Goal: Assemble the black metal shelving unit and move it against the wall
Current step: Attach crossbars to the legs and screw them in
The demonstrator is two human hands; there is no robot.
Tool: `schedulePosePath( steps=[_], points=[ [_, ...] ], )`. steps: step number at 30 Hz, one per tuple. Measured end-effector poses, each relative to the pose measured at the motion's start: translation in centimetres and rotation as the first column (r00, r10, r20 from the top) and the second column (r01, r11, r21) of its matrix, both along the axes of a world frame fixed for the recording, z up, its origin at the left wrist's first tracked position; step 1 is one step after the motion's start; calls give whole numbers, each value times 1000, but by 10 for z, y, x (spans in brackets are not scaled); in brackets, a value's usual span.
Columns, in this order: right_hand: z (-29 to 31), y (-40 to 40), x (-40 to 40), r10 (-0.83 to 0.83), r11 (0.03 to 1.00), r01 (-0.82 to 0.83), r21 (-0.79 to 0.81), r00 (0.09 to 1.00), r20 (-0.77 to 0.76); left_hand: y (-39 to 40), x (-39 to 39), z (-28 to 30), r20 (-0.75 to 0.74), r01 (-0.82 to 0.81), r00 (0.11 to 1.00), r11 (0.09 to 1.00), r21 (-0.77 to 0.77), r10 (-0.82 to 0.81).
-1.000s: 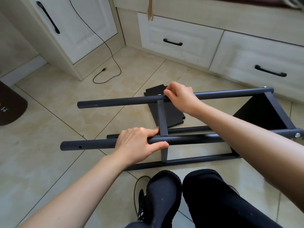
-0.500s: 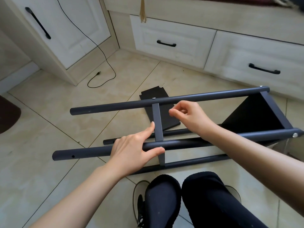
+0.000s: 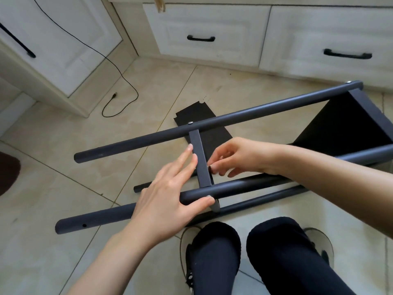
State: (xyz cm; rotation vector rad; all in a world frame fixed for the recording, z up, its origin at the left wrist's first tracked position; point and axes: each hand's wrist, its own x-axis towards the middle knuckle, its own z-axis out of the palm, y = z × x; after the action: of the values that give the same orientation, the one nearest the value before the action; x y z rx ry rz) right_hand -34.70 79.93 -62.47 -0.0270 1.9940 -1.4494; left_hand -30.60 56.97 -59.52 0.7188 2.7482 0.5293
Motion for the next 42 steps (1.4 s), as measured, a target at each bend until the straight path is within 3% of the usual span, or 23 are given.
schedulePosePath(
  steps=[5,8,14,21,42],
  points=[
    [-3,4,-3,42,991,-15,-130,978,205,-4,-9,-7,-175,119,978,992,46,-109],
    [-3,5,-5,69,988,-33,-150,967,244,-4,-8,-11,-161,124,982,983,132,-103],
    [-8,0,-17,219,963,-156,-221,929,298,-1,-7,-12,-177,139,977,984,108,-118],
    [-16,-10,-31,282,939,-173,-299,882,376,-2,-7,-13,-212,154,969,982,107,-128],
    [-28,-7,-32,405,902,-283,-326,814,415,0,-7,-10,-205,128,974,984,126,-101]
  ],
)
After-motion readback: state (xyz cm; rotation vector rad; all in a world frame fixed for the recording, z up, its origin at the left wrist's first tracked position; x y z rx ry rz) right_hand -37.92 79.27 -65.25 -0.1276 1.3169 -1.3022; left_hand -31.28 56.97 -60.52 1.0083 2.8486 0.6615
